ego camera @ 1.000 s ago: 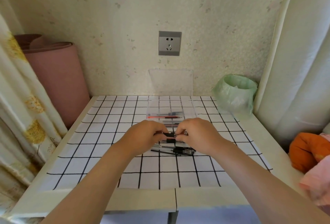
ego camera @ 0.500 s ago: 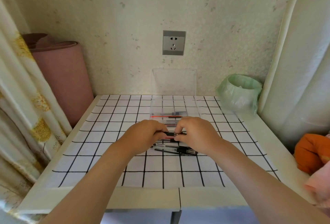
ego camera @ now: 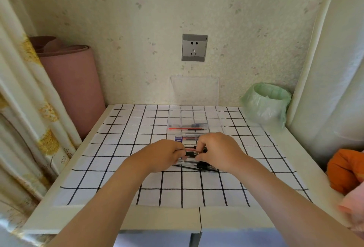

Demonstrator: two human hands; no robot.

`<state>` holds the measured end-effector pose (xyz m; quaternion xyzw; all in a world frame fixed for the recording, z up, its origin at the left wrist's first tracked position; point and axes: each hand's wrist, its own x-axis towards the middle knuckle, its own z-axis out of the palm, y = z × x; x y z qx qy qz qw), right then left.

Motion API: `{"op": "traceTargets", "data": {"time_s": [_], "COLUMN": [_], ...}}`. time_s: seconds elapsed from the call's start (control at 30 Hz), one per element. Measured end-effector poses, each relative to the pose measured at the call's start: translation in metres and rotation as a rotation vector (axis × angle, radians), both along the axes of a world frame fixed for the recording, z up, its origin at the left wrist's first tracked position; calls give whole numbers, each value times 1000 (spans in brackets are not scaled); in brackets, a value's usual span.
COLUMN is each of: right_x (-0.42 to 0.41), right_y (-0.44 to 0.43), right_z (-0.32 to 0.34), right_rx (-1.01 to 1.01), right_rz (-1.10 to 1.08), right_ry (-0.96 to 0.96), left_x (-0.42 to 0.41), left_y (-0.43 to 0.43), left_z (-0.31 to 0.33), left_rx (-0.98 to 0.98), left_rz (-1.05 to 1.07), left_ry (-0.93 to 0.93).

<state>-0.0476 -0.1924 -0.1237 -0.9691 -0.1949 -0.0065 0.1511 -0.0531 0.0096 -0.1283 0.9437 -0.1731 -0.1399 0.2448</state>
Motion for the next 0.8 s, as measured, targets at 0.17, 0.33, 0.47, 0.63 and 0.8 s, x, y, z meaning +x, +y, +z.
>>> {"op": "traceTargets", "data": {"time_s": [0.17,0.33,0.47,0.63,0.8], "right_x": [0,0,0,0,3], "right_y": [-3,-7,-10,-15,-24], "right_z": [-1,-2,-1,2,5], "right_rx": [22,38,8,-5,-32], "right_rz": [30,83,84,69,-6], "right_ry": [35,74,89,87,53], "left_x": [-2,-2,-2,0,5], "left_y": [1,5,12,23,47], "left_z": [3,3,4,9,15], "left_rx": [-16,16,5,15,110], "left_rz": [-8,-26,-5,53,251], "left_ry": [7,-44,17,72,-44]}}
